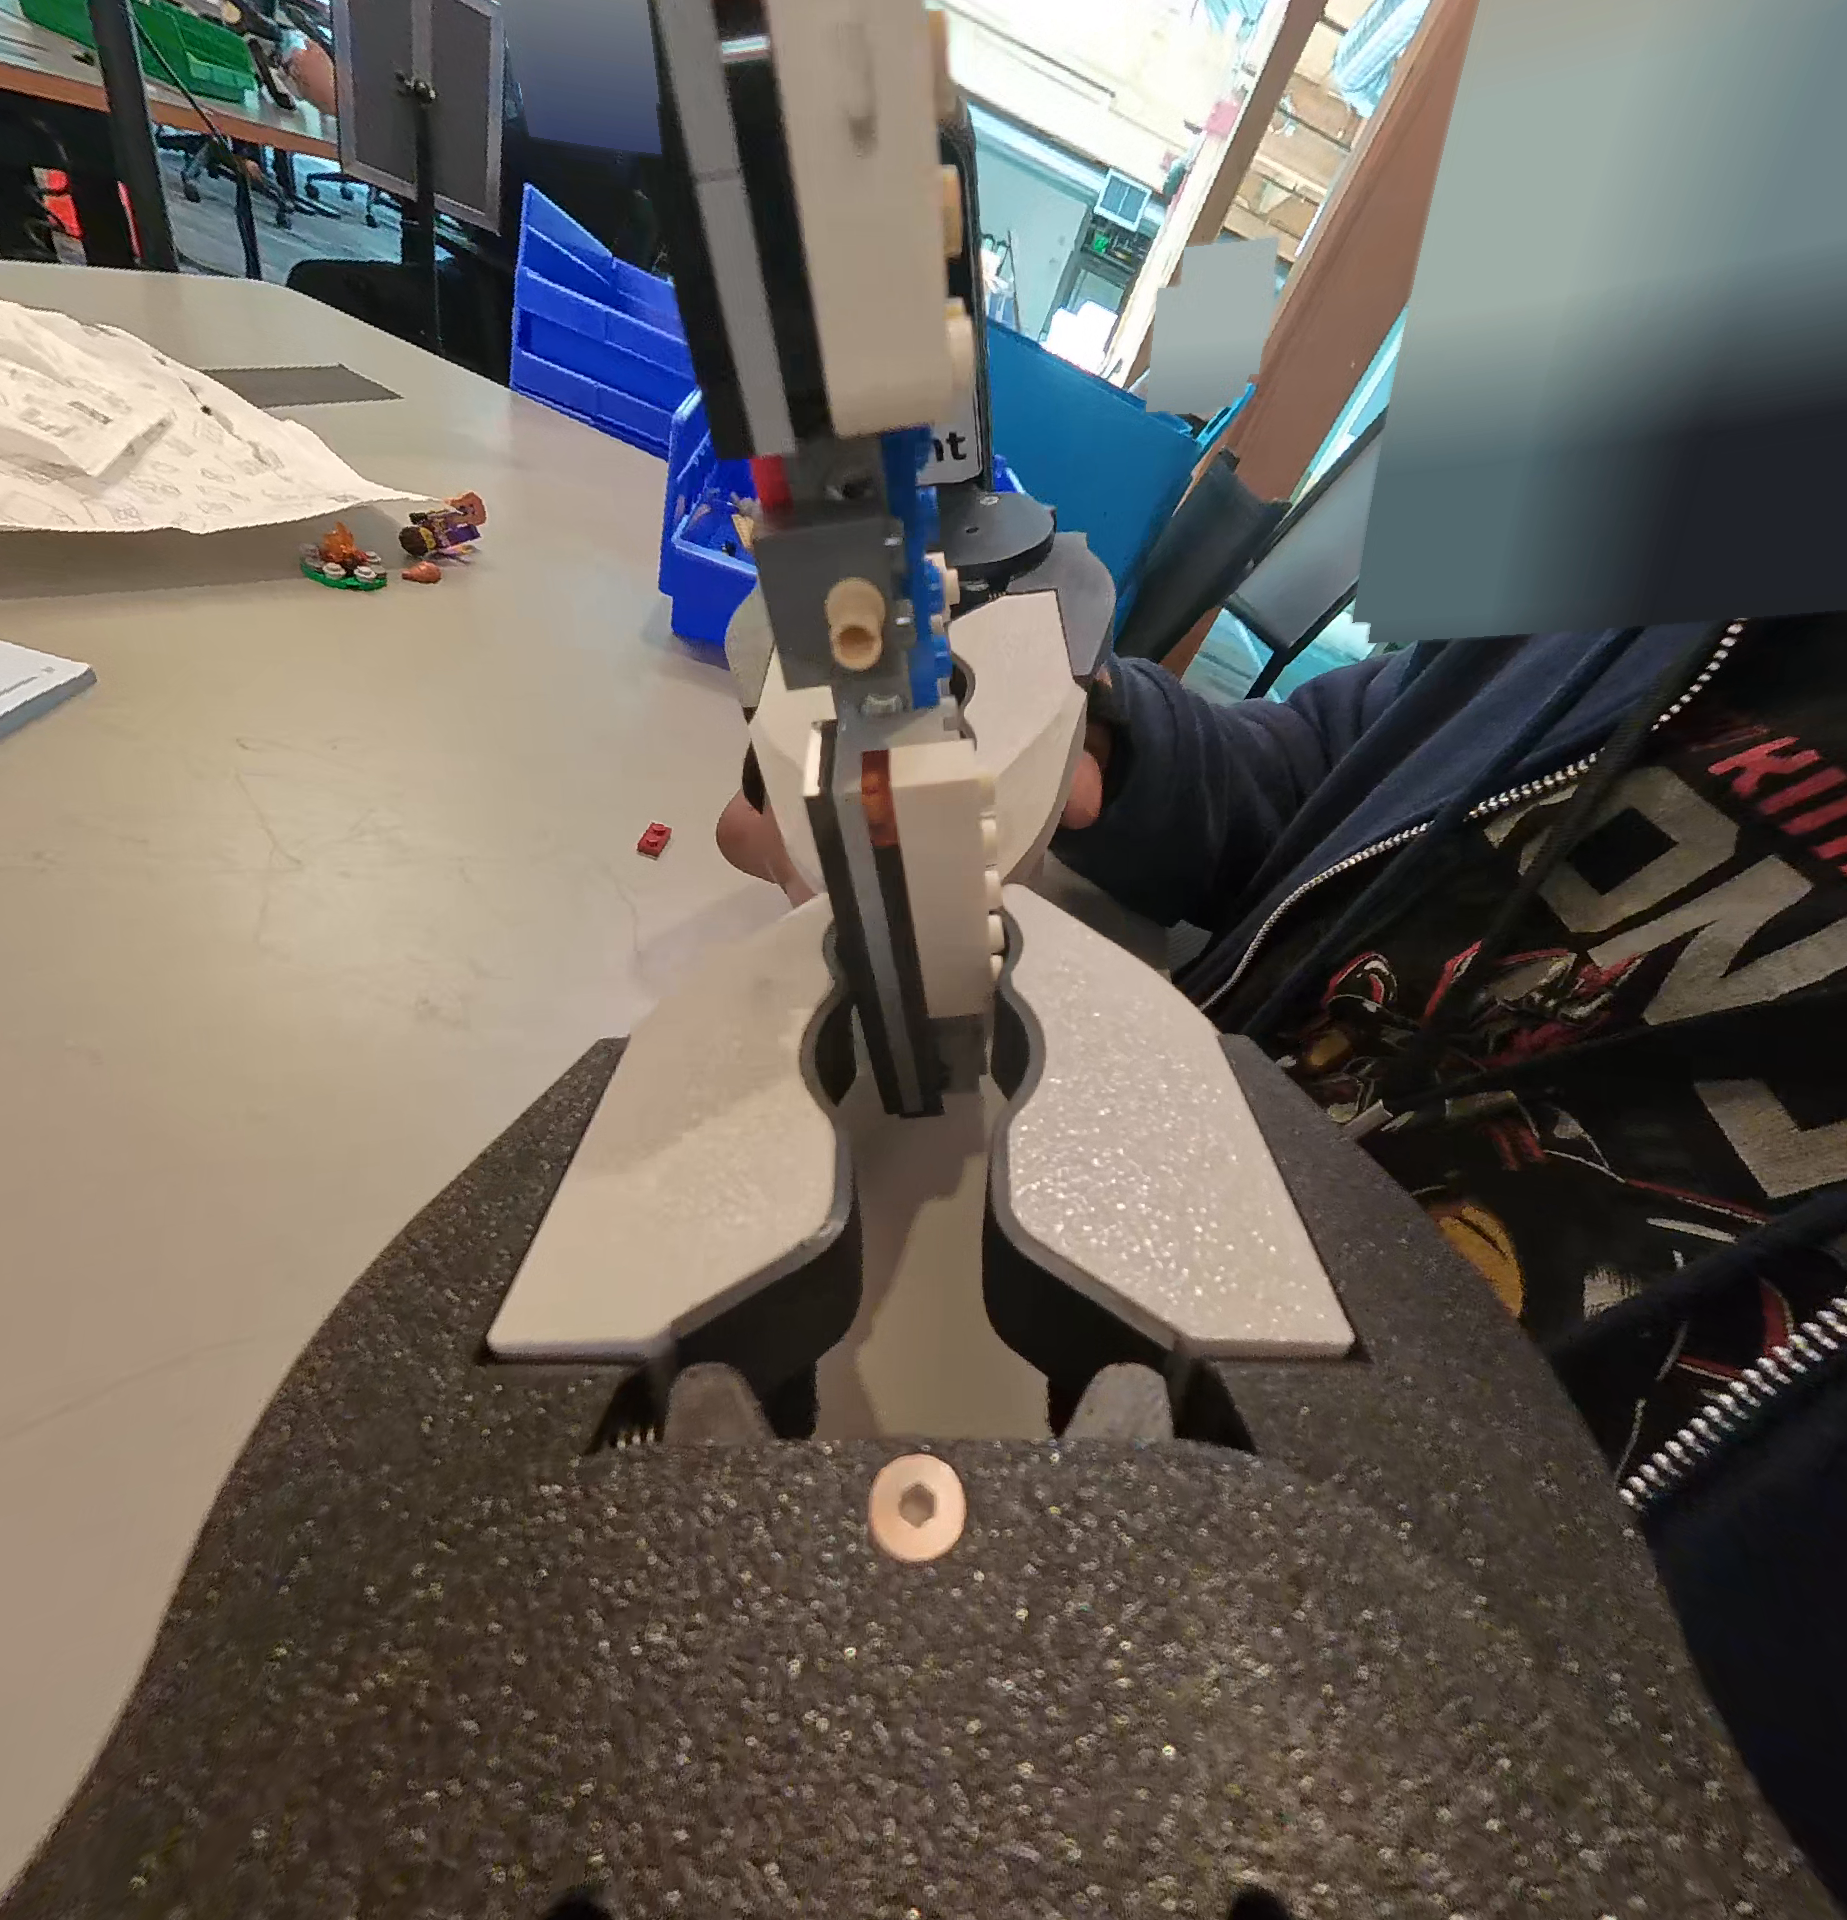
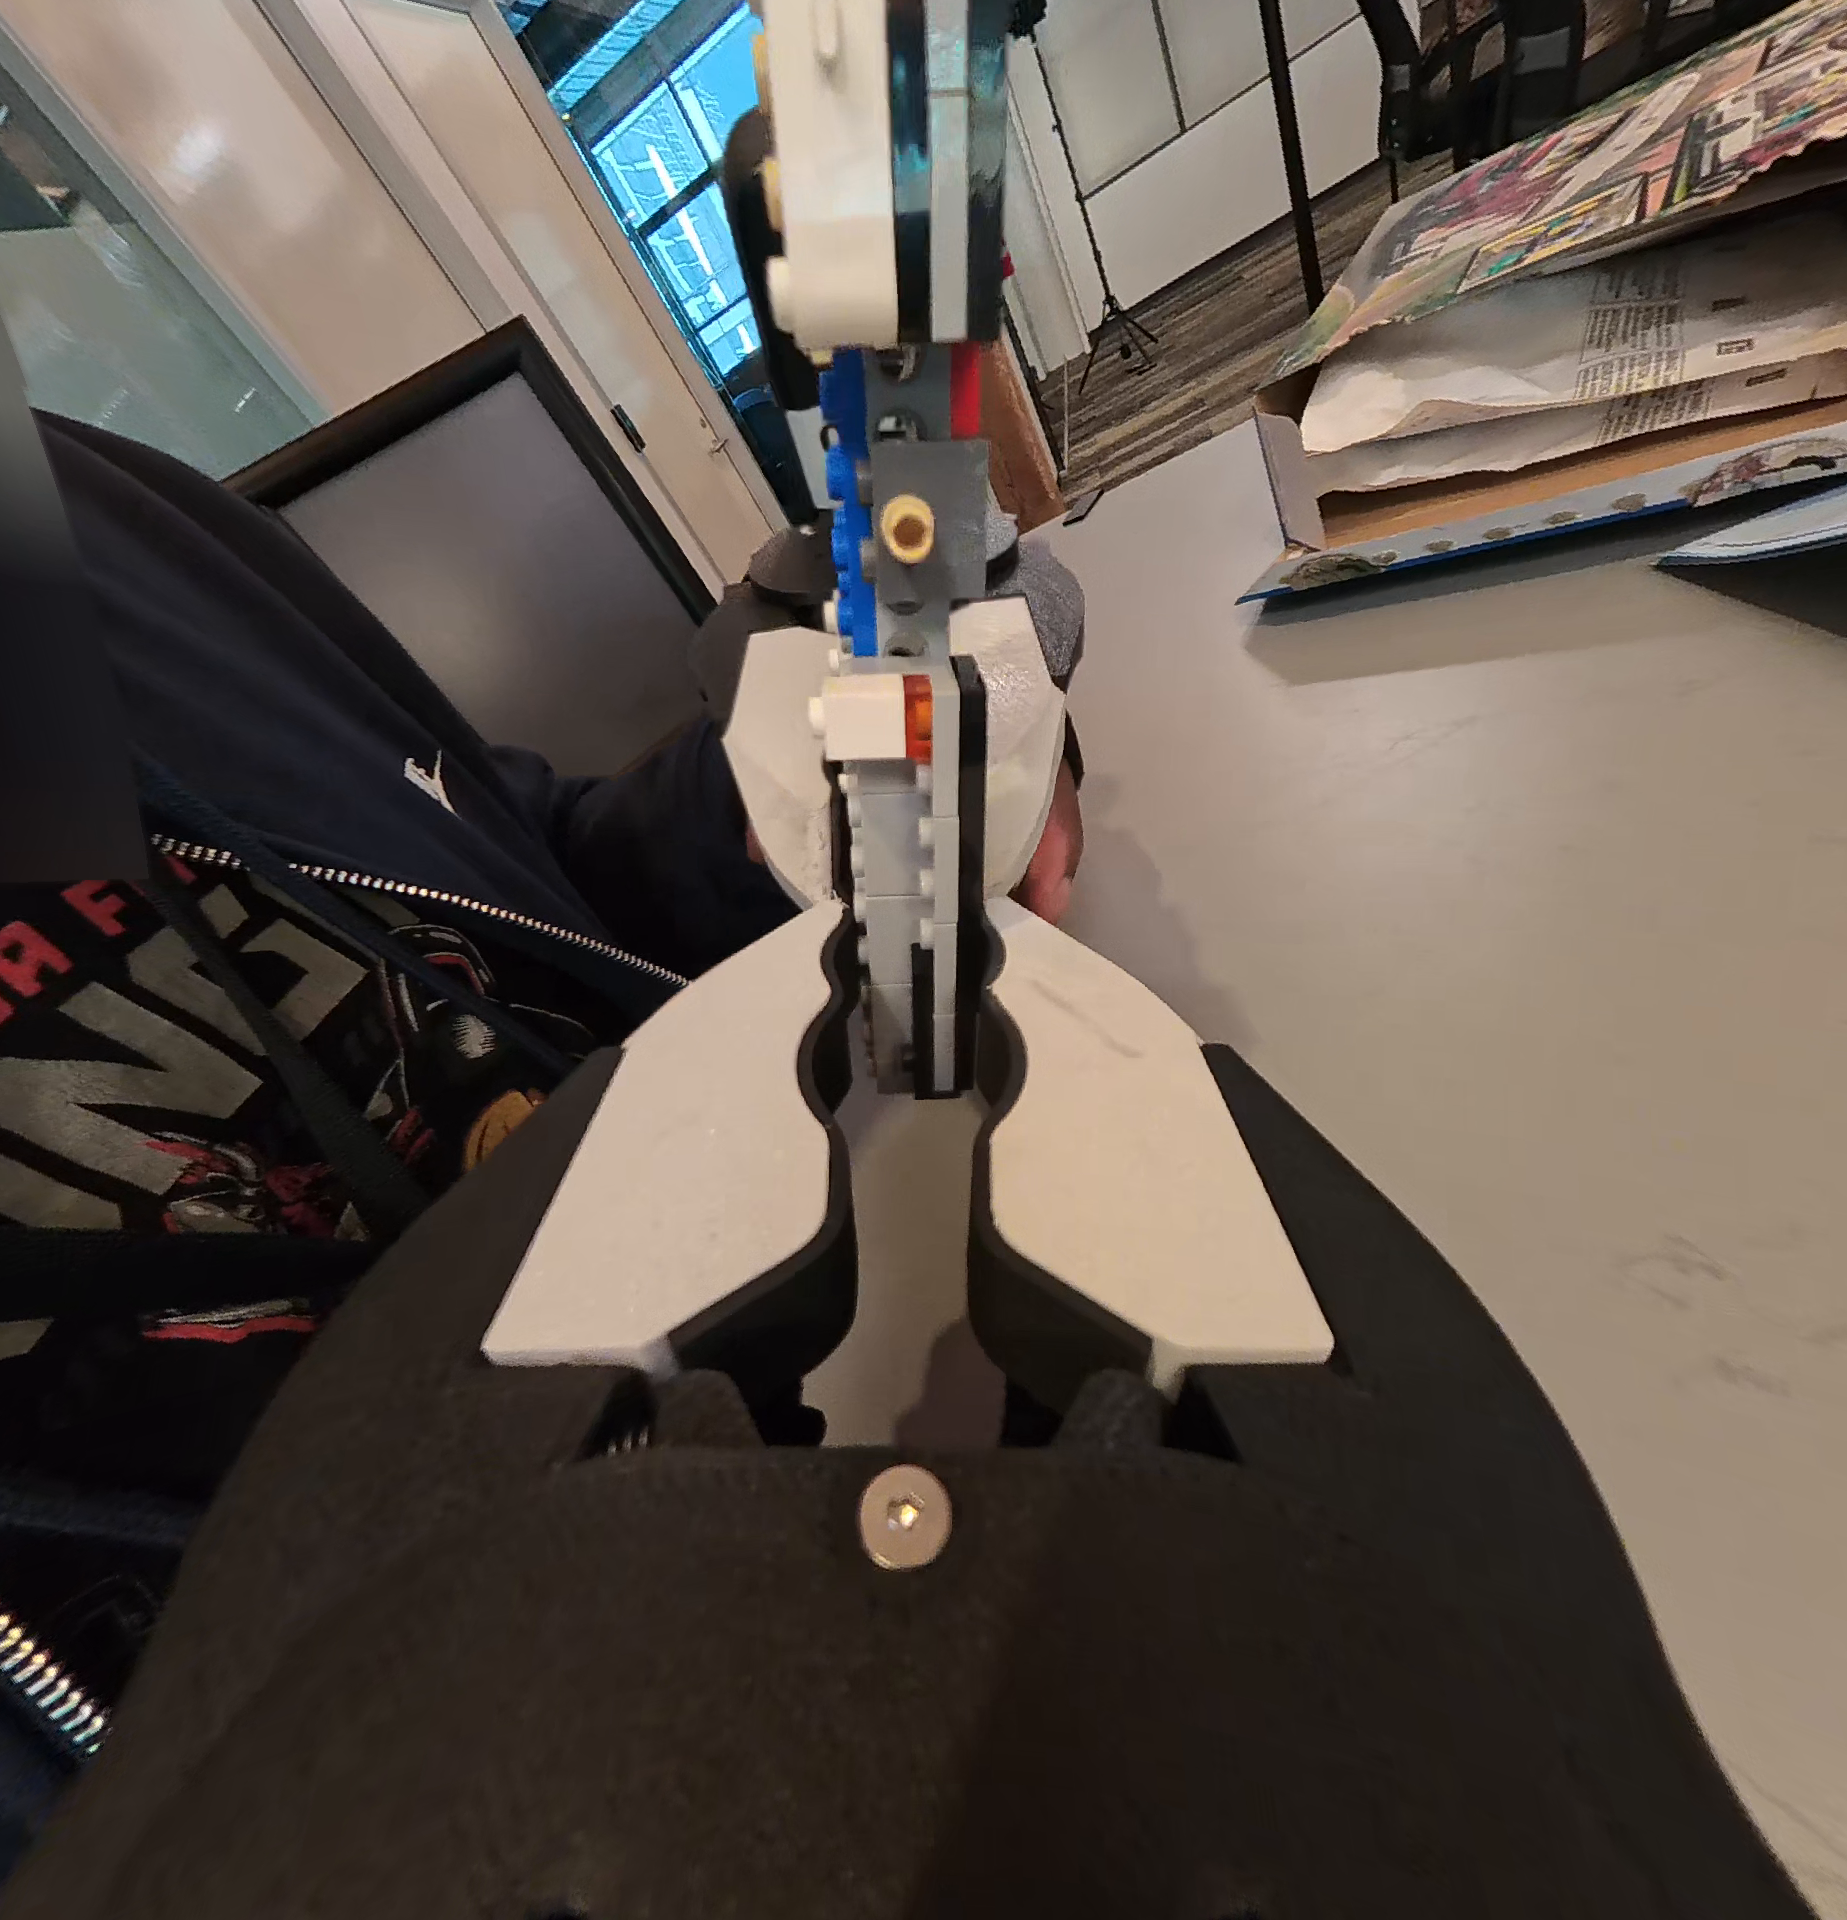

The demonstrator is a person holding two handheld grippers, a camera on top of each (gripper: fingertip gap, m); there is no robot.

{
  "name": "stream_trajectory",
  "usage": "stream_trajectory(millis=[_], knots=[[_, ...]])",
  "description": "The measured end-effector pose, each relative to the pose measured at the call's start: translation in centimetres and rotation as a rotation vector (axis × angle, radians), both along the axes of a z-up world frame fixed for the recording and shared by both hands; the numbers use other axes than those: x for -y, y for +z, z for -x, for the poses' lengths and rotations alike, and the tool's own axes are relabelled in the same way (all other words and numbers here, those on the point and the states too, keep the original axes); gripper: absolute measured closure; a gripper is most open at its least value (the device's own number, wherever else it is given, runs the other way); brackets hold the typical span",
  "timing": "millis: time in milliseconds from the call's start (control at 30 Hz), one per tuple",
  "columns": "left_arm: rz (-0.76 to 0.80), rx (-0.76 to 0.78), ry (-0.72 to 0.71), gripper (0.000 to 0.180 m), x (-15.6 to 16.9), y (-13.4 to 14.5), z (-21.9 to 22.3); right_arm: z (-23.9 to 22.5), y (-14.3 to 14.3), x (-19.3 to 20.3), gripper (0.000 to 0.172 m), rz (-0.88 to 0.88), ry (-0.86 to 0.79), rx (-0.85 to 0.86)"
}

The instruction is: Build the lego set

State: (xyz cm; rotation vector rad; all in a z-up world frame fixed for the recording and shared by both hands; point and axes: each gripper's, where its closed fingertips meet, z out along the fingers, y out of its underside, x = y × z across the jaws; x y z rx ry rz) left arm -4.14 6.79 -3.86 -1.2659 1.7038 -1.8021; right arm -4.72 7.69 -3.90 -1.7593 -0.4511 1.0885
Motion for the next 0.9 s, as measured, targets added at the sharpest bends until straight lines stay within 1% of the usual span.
stream_trajectory(millis=[167,333,600,800,833,900], knots=[[0.107,-0.011,-0.008,0.159,-0.3,-0.3,-0.2,-0.1,-0.4,-0.3,0.152,0.040,-0.020,0.003],[0.170,-0.002,0.009,0.159,-0.4,-0.5,-0.3,-0.3,-0.6,-0.4,0.152,0.069,-0.035,0.003],[0.172,0.022,0.038,0.159,-0.4,-0.4,-0.5,-0.5,-0.5,-0.4,0.152,0.068,-0.048,0.007],[0.200,0.037,0.041,0.159,-0.5,-0.3,-0.6,-0.6,-0.5,-0.5,0.152,0.064,-0.039,0.022],[0.206,0.042,0.047,0.159,-0.6,-0.3,-0.7,-0.8,-0.5,-0.6,0.151,0.063,-0.049,0.025],[0.236,0.064,0.056,0.160,-0.9,0.0,-0.7,-1.2,-0.2,-1.0,0.143,0.059,-0.087,0.017]])
